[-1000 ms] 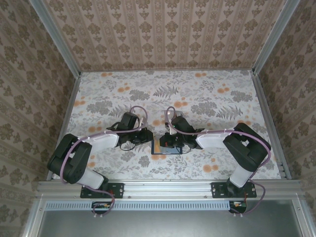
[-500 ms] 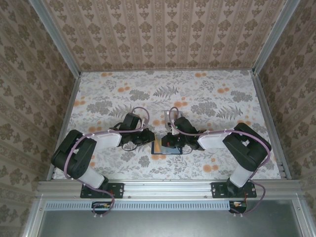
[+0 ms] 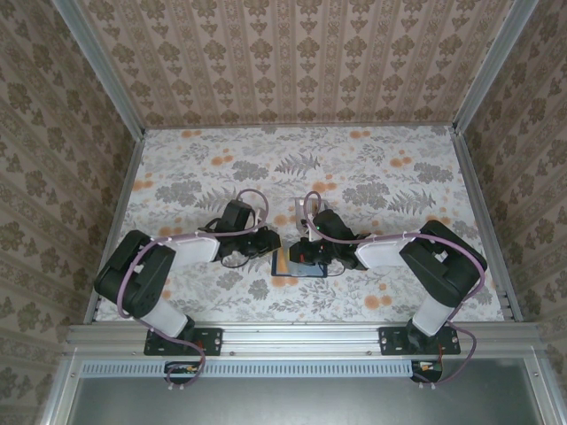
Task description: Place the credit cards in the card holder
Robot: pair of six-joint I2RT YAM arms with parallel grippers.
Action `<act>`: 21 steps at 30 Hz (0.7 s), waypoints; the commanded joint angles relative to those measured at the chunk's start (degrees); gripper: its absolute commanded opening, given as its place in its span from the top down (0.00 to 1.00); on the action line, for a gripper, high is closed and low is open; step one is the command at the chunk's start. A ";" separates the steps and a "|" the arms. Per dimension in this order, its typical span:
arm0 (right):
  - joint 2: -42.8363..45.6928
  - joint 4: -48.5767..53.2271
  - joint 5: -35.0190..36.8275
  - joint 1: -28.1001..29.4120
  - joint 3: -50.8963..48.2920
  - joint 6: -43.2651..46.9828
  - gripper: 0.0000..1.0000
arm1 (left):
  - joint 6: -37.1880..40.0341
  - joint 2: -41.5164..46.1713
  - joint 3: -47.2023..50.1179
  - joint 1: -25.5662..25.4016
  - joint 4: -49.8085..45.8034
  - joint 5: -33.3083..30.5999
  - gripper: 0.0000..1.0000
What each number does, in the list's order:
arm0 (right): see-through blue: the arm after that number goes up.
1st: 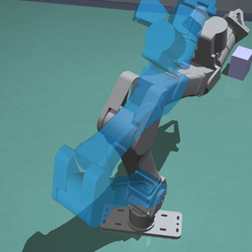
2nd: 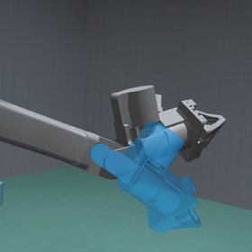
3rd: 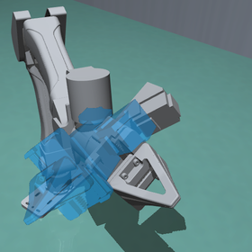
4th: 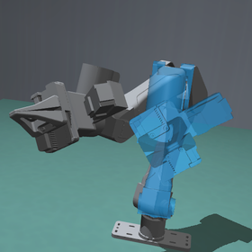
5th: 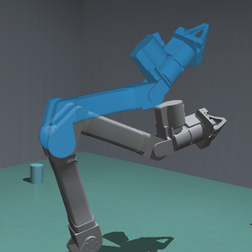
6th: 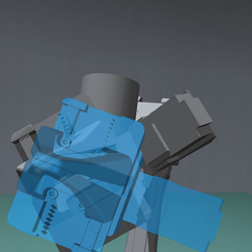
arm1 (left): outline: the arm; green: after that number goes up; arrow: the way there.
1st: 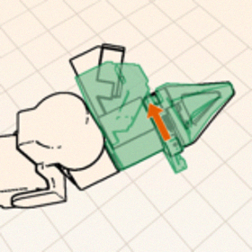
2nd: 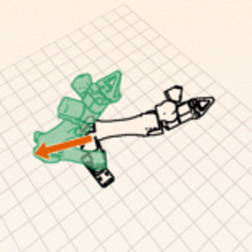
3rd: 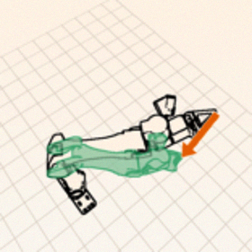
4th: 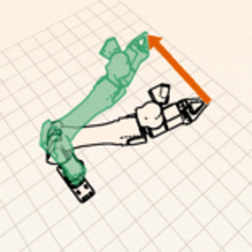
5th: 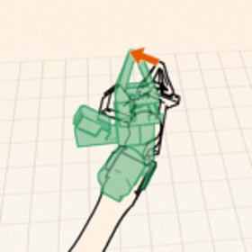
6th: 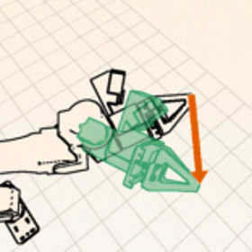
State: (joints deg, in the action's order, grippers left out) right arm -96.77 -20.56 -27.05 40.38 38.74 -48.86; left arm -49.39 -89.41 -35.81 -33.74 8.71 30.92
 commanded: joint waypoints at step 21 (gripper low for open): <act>2.20 -1.44 0.55 -0.79 -2.50 -1.34 1.00 | -1.64 -2.43 -0.75 -0.51 2.70 0.07 0.89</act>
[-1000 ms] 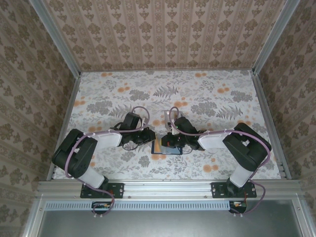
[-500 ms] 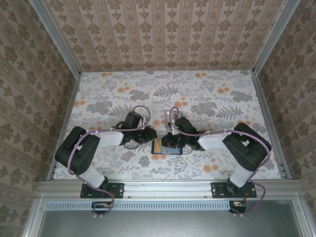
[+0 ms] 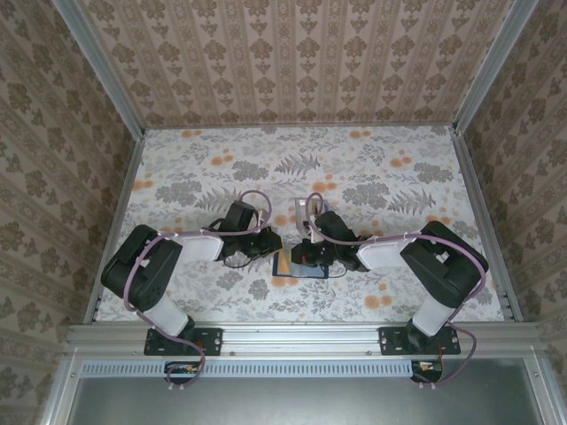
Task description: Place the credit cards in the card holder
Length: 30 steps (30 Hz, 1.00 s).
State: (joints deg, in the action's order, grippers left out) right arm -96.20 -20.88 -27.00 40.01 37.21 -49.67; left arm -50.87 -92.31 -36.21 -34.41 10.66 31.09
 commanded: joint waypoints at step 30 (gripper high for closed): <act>2.02 -5.43 -2.02 -1.87 -3.07 -0.84 0.98 | 0.33 0.61 0.02 0.93 0.93 -1.29 0.83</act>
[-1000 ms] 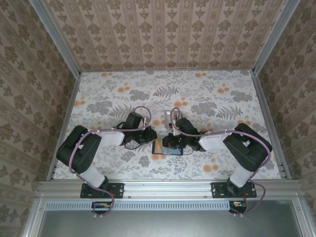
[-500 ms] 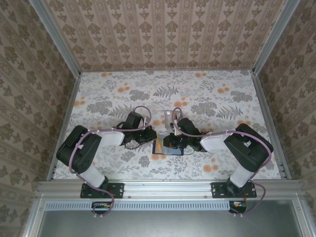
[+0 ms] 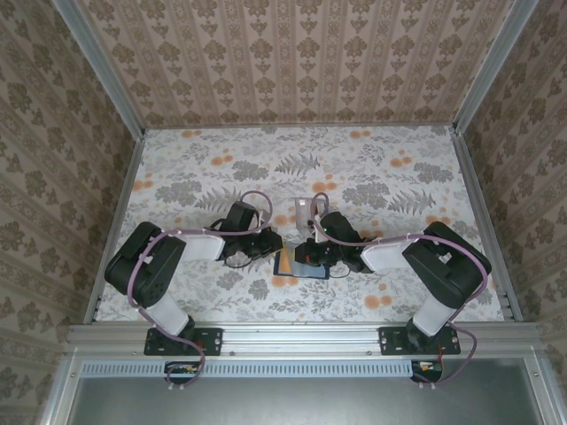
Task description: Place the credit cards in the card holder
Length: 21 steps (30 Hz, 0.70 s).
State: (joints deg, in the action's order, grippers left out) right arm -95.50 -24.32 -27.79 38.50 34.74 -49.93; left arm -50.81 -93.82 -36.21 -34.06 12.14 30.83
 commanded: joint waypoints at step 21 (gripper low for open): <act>1.87 -1.79 -1.67 -0.43 -0.72 -0.28 0.98 | -1.92 -1.07 -0.71 -0.74 3.81 0.25 0.82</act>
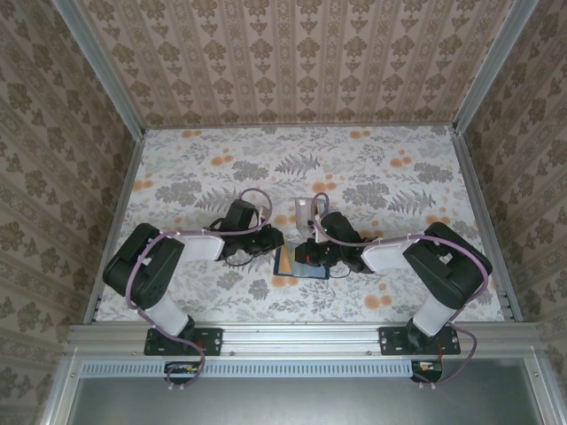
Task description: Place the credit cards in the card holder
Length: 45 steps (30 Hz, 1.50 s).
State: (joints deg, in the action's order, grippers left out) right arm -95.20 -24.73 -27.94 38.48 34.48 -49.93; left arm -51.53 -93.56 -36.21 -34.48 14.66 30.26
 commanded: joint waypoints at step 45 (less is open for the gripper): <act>1.68 -1.95 -1.41 -0.33 -0.99 -0.48 0.99 | -2.26 -2.59 -1.59 -1.64 2.25 1.15 0.75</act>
State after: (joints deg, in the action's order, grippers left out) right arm -94.80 -25.56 -28.40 38.48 34.22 -49.93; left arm -52.97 -95.53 -36.53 -35.66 16.75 30.87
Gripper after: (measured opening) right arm 0.061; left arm 0.245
